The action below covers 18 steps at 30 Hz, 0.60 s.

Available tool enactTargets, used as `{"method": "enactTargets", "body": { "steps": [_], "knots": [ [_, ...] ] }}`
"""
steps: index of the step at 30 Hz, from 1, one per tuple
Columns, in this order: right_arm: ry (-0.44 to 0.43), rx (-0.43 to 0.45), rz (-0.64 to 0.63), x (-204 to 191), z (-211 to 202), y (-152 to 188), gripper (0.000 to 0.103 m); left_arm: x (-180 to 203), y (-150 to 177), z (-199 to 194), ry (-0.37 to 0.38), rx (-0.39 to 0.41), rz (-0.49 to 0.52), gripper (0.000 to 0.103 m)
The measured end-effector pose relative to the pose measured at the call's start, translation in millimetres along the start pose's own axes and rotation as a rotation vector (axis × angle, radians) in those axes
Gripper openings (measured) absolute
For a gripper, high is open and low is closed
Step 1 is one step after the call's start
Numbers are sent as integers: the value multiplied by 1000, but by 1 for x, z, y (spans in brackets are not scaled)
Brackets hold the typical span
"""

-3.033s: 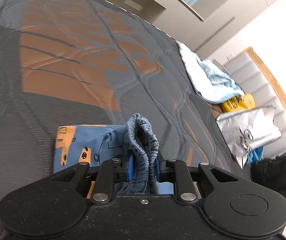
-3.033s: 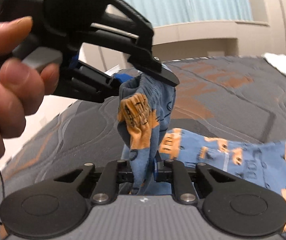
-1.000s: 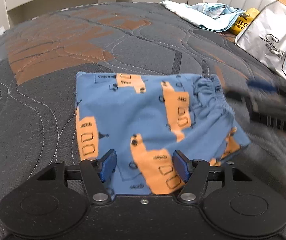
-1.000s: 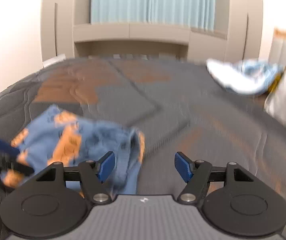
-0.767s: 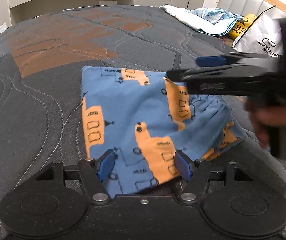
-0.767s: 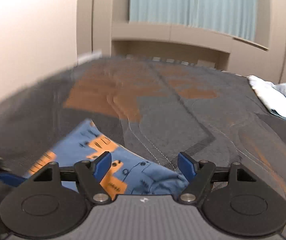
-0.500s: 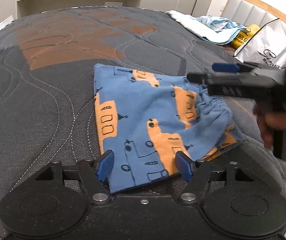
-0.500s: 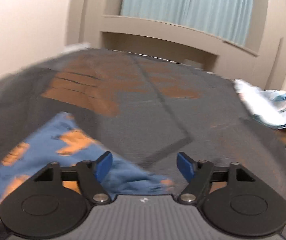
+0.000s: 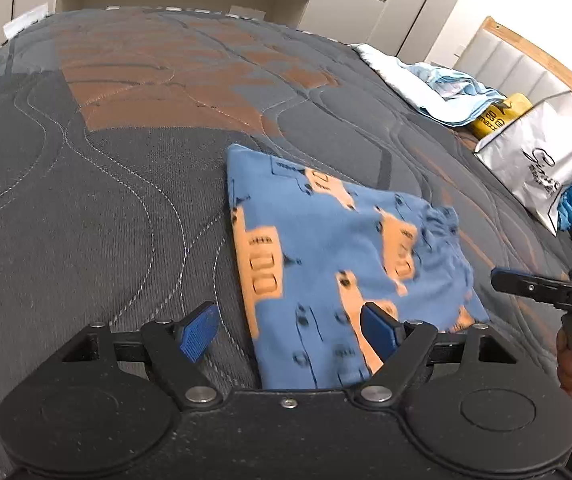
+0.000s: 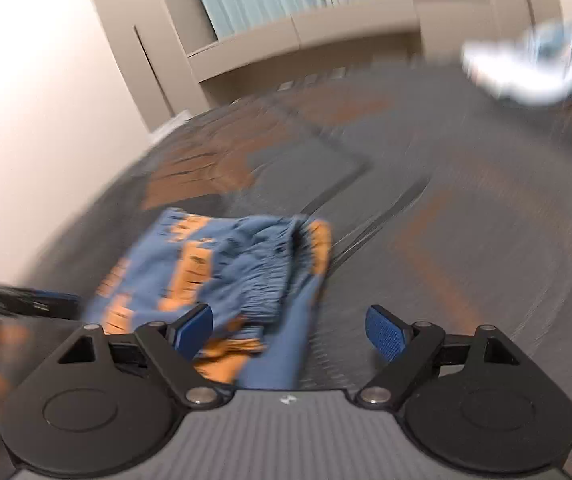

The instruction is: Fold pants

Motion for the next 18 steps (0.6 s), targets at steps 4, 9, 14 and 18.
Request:
{"method": "enactTargets", "body": {
  "steps": [4, 9, 14, 18],
  "knots": [
    [-92, -50, 186, 22, 22, -8, 87, -12, -7, 20, 47, -51, -56, 77],
    [-182, -81, 342, 47, 30, -7, 85, -31, -8, 39, 141, -82, -196, 77],
    [-253, -102, 426, 67, 40, -11, 83, -39, -8, 51, 170, -90, -242, 77],
    [-286, -143, 387, 64, 51, -15, 83, -41, -12, 59, 177, -95, -241, 77]
  ]
}}
Point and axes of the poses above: each gripper's, at about its wrist camera, not at the fingertips, and z roughly the way its jaws point, x to its right, y to its underside, the point moved 4 cm from there along z, roughly the way its jaws point, and after that the axes turned 6 degrees about x, right-handed, at the moved point
